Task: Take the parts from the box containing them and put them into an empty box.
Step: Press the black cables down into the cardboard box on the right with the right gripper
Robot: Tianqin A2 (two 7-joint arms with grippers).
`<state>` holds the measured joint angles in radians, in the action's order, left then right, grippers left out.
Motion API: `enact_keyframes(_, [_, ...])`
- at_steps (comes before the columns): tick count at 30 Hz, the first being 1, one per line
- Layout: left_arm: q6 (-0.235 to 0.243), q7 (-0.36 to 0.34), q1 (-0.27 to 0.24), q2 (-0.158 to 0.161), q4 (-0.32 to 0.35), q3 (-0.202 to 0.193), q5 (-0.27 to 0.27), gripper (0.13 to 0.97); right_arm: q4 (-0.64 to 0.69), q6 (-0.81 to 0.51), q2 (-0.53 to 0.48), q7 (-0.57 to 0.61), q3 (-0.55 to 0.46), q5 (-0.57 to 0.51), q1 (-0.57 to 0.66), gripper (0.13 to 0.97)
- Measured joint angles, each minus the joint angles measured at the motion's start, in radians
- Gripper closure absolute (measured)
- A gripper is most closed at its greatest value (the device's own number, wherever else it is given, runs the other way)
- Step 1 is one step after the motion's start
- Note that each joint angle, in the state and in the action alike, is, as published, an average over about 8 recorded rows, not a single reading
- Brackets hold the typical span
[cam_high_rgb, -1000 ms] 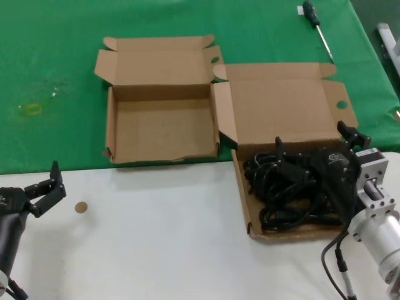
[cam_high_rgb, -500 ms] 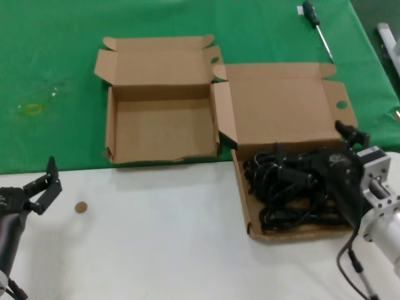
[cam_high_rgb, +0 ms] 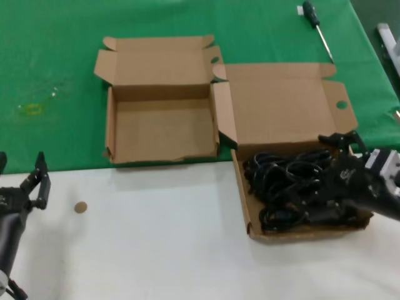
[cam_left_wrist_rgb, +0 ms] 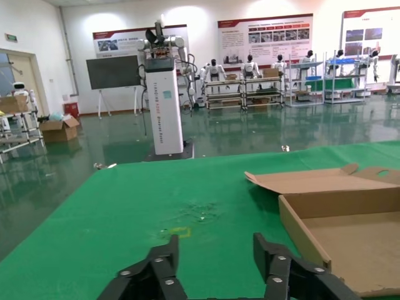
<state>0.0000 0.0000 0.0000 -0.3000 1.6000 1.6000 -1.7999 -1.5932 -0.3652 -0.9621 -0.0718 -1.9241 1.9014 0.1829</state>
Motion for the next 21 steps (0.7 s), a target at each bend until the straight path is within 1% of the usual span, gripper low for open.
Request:
enact_keyframes(1, [0.0, 0.0, 0.0, 0.0, 0.0, 0.0, 0.0, 0.516, 0.007, -0.044, -0.017, 0.02, 0.002, -0.003, 0.014, 0.129])
enact_keyframes(5, [0.0, 0.0, 0.0, 0.0, 0.0, 0.0, 0.0, 0.623, 0.048, -0.216, -0.067, 0.114, 0.002, -0.031, 0.087, 0.129])
enact_keyframes(9, [0.0, 0.0, 0.0, 0.0, 0.0, 0.0, 0.0, 0.729, 0.098, -0.363, -0.086, 0.205, -0.009, -0.087, 0.174, 0.129])
enact_keyframes(10, [0.0, 0.0, 0.0, 0.0, 0.0, 0.0, 0.0, 0.729, 0.11, -0.391, -0.087, 0.224, -0.013, -0.102, 0.193, 0.129])
enact_keyframes(11, [0.0, 0.0, 0.0, 0.0, 0.0, 0.0, 0.0, 0.746, 0.122, -0.417, -0.086, 0.244, -0.017, -0.119, 0.212, 0.129])
enact_keyframes(14, [0.0, 0.0, 0.0, 0.0, 0.0, 0.0, 0.0, 0.799, 0.153, -0.478, -0.079, 0.298, -0.028, -0.166, 0.257, 0.129])
enact_keyframes(18, [0.0, 0.0, 0.0, 0.0, 0.0, 0.0, 0.0, 0.869, 0.184, -0.521, -0.059, 0.349, -0.035, -0.216, 0.297, 0.135])
enact_keyframes(21, [0.0, 0.0, 0.0, 0.0, 0.0, 0.0, 0.0, 0.886, 0.201, -0.535, -0.04, 0.373, -0.036, -0.245, 0.317, 0.143])
